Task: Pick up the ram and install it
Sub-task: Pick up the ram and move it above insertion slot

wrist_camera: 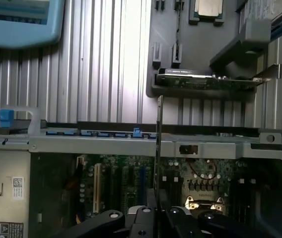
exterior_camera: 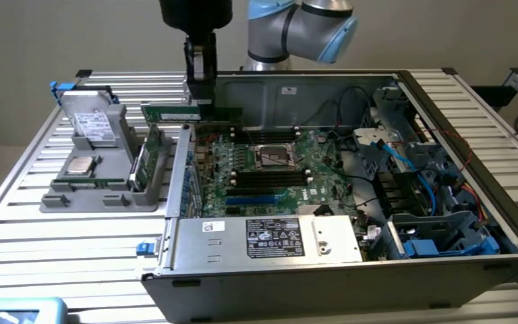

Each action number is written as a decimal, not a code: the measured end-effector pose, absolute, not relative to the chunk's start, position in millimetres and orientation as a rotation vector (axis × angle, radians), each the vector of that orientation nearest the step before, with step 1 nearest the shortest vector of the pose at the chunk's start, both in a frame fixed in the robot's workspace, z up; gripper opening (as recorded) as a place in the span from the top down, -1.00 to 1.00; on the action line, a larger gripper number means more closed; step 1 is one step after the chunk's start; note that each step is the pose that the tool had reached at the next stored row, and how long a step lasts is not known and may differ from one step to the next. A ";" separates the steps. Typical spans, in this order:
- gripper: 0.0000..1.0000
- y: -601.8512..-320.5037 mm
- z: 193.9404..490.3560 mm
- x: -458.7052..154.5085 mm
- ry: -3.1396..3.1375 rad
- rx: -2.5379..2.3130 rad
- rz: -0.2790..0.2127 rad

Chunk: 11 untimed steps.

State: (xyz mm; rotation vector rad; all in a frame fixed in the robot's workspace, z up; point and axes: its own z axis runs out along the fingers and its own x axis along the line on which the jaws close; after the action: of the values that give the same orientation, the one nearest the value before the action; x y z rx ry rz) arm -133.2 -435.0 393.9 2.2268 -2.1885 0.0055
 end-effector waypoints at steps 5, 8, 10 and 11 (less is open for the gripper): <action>0.74 -434.9 393.8 -110.5 -2.187 2.228 0.005; 0.74 -434.9 393.7 -96.9 -2.187 2.229 0.005; 0.74 -434.9 393.7 -87.9 -2.187 2.229 0.004; 0.74 -434.8 393.7 -83.4 -2.187 2.230 0.004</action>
State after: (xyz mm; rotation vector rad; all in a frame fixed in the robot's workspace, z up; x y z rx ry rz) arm -83.4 -434.8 393.7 2.2299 -2.1872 0.0036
